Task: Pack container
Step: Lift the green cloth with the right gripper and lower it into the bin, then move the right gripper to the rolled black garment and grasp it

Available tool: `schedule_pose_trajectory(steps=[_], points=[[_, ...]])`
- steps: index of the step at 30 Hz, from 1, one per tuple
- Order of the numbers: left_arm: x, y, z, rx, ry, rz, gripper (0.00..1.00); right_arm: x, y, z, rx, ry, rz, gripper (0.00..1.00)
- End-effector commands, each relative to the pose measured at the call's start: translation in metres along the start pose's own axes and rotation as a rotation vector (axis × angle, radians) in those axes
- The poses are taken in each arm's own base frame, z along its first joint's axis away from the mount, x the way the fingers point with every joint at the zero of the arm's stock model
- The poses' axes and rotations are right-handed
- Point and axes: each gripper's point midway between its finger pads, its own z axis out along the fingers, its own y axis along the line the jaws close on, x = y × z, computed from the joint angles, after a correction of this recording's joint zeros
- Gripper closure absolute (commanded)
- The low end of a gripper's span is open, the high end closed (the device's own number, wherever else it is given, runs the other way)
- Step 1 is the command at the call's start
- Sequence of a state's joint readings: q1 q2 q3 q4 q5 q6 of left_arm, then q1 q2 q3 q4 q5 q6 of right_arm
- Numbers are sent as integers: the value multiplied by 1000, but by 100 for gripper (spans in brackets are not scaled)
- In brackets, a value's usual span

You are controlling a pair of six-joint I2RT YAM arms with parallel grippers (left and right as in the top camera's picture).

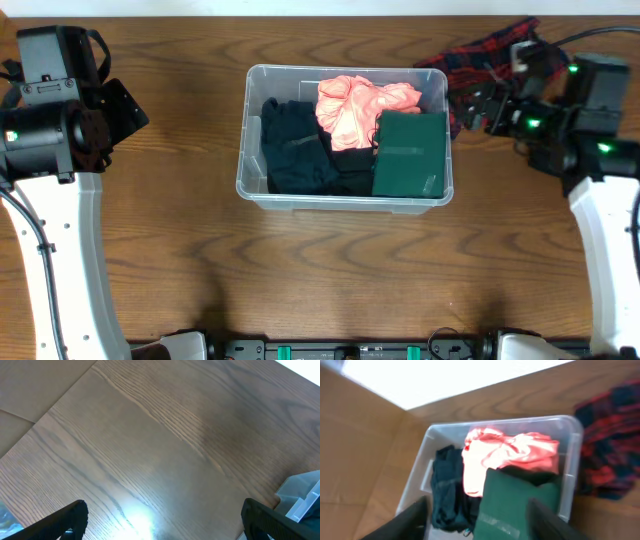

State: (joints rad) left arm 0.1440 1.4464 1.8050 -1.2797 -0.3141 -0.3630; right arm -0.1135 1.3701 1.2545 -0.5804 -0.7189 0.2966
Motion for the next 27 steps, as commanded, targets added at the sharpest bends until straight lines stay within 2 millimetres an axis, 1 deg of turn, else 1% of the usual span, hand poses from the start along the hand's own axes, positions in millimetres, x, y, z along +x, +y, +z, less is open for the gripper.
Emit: schedule_pose_trajectory(steps=[1,2,3,5,7,8,9,13,15,18,20,24,27], points=[[0,4,0,-16,-2,-8,2,-9,-37,-15,148,-43,64,48],[0,4,0,-16,-2,-8,2,-9,-52,-20,199,-51,96,38],[0,4,0,-16,-2,-8,2,-10,-71,-28,262,-62,137,28],[0,4,0,-16,-2,-8,2,-9,-110,-47,391,-89,223,18],[0,4,0,-16,-2,-8,2,-6,-148,-69,506,-114,318,5],[0,4,0,-16,-2,-8,2,-4,-166,-80,552,-123,359,1],[0,4,0,-16,-2,-8,2,0,-185,-91,595,-131,413,1],[0,4,0,-16,-2,-8,2,18,-247,-127,686,-164,608,1],[0,4,0,-16,-2,-8,2,27,-276,-142,720,-181,681,1],[0,4,0,-16,-2,-8,2,43,-316,-157,754,-194,766,1],[0,4,0,-16,-2,-8,2,53,-335,-158,728,-186,802,1],[0,4,0,-16,-2,-8,2,77,-366,-150,705,-145,865,1],[0,4,0,-16,-2,-8,2,82,-378,-135,647,-116,836,1]])
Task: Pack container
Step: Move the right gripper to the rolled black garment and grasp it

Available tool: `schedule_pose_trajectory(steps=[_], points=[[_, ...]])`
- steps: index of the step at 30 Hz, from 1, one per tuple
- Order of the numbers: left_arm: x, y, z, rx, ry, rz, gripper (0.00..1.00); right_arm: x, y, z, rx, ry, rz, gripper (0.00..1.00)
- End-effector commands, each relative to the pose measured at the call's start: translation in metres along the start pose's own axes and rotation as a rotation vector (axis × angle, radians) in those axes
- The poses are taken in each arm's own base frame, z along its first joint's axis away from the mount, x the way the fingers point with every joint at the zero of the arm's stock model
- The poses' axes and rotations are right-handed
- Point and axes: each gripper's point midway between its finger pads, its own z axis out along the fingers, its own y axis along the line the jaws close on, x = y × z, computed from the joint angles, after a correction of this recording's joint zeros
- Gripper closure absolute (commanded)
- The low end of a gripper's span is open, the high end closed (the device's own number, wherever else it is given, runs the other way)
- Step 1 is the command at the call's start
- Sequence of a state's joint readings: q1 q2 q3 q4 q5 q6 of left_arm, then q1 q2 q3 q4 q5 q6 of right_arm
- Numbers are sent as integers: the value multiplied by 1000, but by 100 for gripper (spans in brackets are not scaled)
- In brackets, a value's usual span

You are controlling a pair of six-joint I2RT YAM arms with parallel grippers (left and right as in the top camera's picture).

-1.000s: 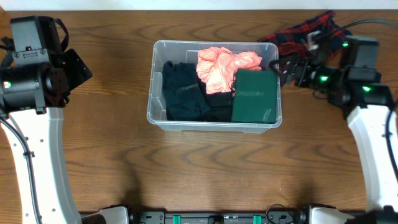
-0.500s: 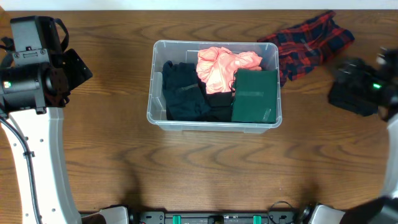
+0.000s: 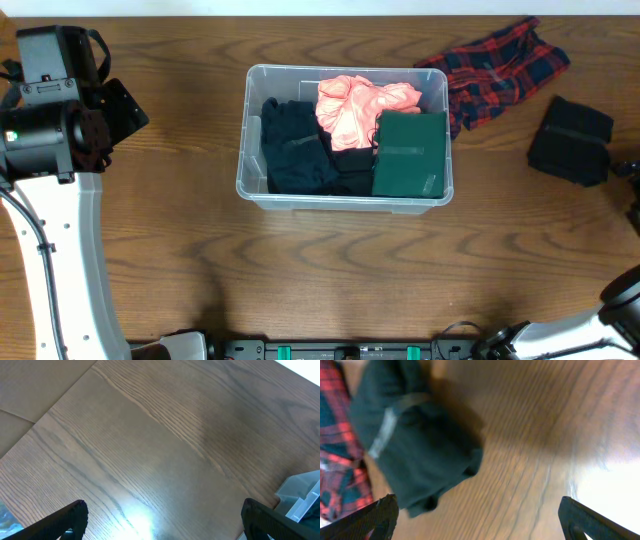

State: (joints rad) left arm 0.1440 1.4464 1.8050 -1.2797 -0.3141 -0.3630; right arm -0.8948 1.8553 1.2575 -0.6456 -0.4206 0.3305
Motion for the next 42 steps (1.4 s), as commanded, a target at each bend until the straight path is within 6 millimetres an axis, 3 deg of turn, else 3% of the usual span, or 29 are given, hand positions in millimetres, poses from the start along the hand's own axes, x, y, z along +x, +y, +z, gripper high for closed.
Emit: schedule_pose_trajectory(steps=[1,4,10,19,22,28,30,34,37,41,42], points=[[0,4,0,-16,-2,-8,2,4,4,19,-67,49,-47,1],[0,4,0,-16,-2,-8,2,7,5,39,-76,70,-58,1],[0,4,0,-16,-2,-8,2,8,24,68,-127,68,-128,1],[0,4,0,-16,-2,-8,2,7,66,82,-222,48,-226,5],[0,4,0,-16,-2,-8,2,11,68,90,-216,60,-211,21],[0,4,0,-16,-2,-8,2,30,50,114,-175,140,-165,73],[0,4,0,-16,-2,-8,2,35,47,114,-165,158,-167,80],[0,4,0,-16,-2,-8,2,40,52,100,-170,177,-194,89],[0,4,0,-16,-2,-8,2,40,71,75,-225,170,-226,97],[0,4,0,-16,-2,-8,2,46,127,19,-383,134,-308,99],[0,4,0,-16,-2,-8,2,52,148,-3,-433,117,-351,99]])
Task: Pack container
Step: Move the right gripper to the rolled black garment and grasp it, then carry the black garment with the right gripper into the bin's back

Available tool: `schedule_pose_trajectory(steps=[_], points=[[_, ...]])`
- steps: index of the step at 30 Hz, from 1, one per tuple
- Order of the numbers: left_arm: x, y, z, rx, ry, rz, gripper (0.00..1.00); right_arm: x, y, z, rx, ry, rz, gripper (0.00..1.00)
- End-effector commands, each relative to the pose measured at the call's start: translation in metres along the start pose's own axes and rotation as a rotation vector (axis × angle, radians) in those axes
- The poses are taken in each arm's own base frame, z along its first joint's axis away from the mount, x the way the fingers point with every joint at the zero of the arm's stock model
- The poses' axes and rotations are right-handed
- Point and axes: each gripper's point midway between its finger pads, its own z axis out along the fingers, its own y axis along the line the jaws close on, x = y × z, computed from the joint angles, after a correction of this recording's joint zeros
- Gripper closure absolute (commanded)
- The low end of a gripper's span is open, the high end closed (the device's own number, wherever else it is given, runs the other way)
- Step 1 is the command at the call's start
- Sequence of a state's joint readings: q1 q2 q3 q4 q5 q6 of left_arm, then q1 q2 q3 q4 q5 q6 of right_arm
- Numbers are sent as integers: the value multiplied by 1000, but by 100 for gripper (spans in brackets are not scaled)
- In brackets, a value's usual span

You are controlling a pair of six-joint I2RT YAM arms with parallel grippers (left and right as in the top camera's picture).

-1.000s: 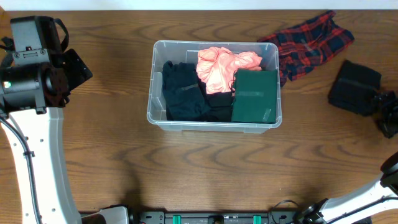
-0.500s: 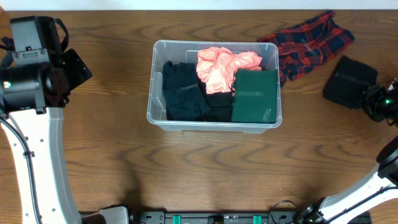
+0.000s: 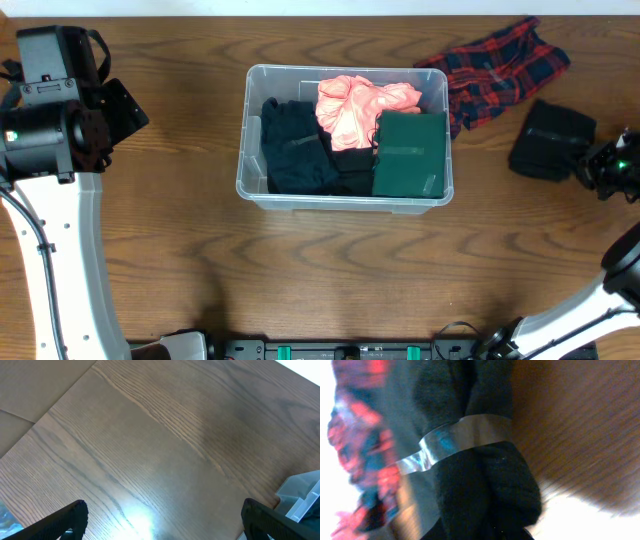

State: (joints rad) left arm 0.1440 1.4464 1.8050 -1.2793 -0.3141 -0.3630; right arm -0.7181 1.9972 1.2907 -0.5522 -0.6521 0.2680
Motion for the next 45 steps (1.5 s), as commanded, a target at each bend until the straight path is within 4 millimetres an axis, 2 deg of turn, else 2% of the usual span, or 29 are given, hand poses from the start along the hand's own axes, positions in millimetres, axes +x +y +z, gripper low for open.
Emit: schedule_pose_trajectory(steps=[1,3,7,11,13,16,20,24,28,31,35,37,39,41,43,45], points=[[0,4,0,-16,-1,-8,2,5,93,-49,-187,-66,-200,99],[0,4,0,-16,-1,-8,2,17,131,-70,-254,-83,-277,99],[0,4,0,-16,-1,-8,2,53,211,-110,-395,-110,-418,99],[0,4,0,-16,-1,-8,2,98,277,-132,-546,-85,-545,99],[0,4,0,-16,-1,-8,2,125,304,-133,-606,-42,-586,99],[0,4,0,-16,-1,-8,2,166,336,-122,-673,43,-642,99],[0,4,0,-16,-1,-8,2,222,368,-90,-708,149,-709,99],[0,4,0,-16,-1,-8,2,261,380,-51,-692,241,-686,99],[0,4,0,-16,-1,-8,2,286,379,-8,-634,325,-598,99],[0,4,0,-16,-1,-8,2,301,372,22,-589,392,-534,99],[0,4,0,-16,-1,-8,2,320,351,57,-509,471,-486,98],[0,4,0,-16,-1,-8,2,325,340,65,-461,499,-460,92],[0,4,0,-16,-1,-8,2,326,327,71,-402,507,-445,78],[0,4,0,-16,-1,-8,2,326,318,72,-355,507,-435,74],[0,4,0,-16,-1,-8,2,325,314,73,-338,505,-438,61],[0,4,0,-16,-1,-8,2,324,307,74,-305,509,-423,57]])
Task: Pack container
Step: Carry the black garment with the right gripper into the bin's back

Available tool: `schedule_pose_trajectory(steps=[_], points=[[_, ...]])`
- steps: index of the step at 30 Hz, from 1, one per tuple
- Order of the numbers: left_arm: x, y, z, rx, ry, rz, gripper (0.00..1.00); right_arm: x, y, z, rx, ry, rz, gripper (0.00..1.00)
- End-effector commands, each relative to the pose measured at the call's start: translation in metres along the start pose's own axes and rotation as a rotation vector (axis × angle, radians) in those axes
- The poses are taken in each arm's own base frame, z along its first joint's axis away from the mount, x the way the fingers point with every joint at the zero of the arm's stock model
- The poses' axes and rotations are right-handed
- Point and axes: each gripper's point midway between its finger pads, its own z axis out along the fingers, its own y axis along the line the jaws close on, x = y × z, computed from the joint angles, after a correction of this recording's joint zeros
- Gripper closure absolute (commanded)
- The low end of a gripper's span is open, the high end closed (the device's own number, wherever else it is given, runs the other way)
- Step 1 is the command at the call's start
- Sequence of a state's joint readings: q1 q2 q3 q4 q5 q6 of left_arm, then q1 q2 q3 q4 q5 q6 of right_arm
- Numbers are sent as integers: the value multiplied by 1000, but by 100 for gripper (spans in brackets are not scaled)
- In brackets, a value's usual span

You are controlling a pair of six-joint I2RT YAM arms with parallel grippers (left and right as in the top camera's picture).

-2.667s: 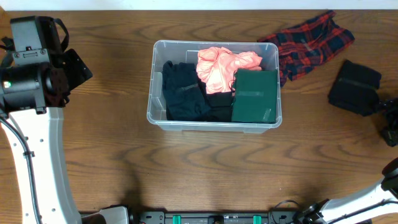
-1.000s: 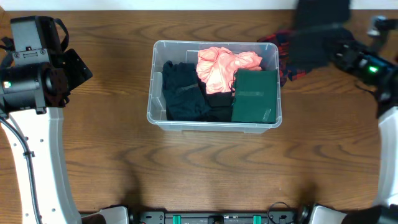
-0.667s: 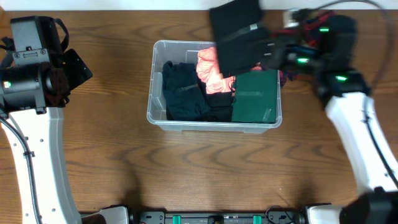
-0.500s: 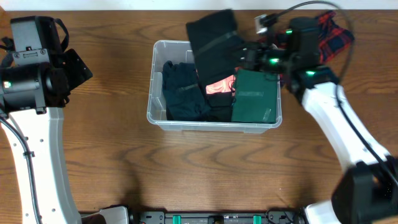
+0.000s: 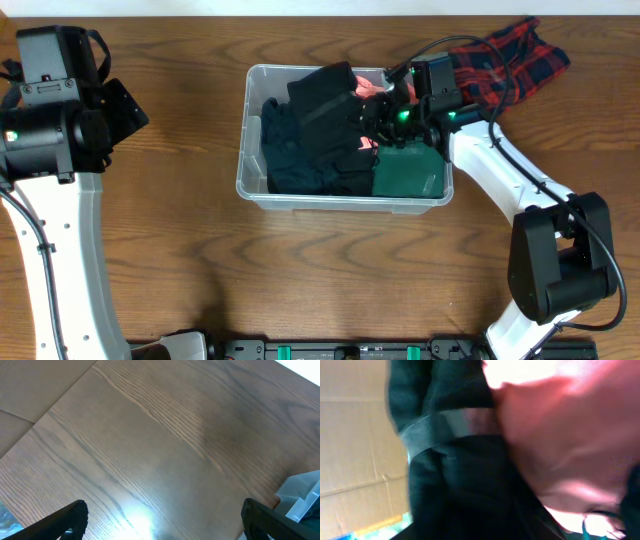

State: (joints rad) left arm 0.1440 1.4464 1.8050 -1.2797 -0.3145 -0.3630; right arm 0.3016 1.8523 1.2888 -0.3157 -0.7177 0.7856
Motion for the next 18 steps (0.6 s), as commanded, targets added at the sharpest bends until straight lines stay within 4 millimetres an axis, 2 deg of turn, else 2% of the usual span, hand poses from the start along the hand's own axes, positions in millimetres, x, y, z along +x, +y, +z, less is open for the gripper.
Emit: schedule_pose_trajectory(steps=[1,4,7,10,15,16,18], points=[[0,4,0,-16,-1,-8,2,1,-3,-3,34,-6,7,58],[0,4,0,-15,-2,-8,2,7,-17,-6,85,13,22,64],[0,4,0,-16,-1,-8,2,9,-13,-7,68,26,-58,62],[0,4,0,-16,-1,-8,2,6,8,-16,13,5,-186,58],[0,4,0,-16,-2,-8,2,1,48,-51,-21,-105,-378,57],[0,4,0,-16,-1,-8,2,-2,54,-60,-8,-142,-392,53],[0,4,0,-16,-1,-8,2,-12,63,-77,27,-237,-426,27]])
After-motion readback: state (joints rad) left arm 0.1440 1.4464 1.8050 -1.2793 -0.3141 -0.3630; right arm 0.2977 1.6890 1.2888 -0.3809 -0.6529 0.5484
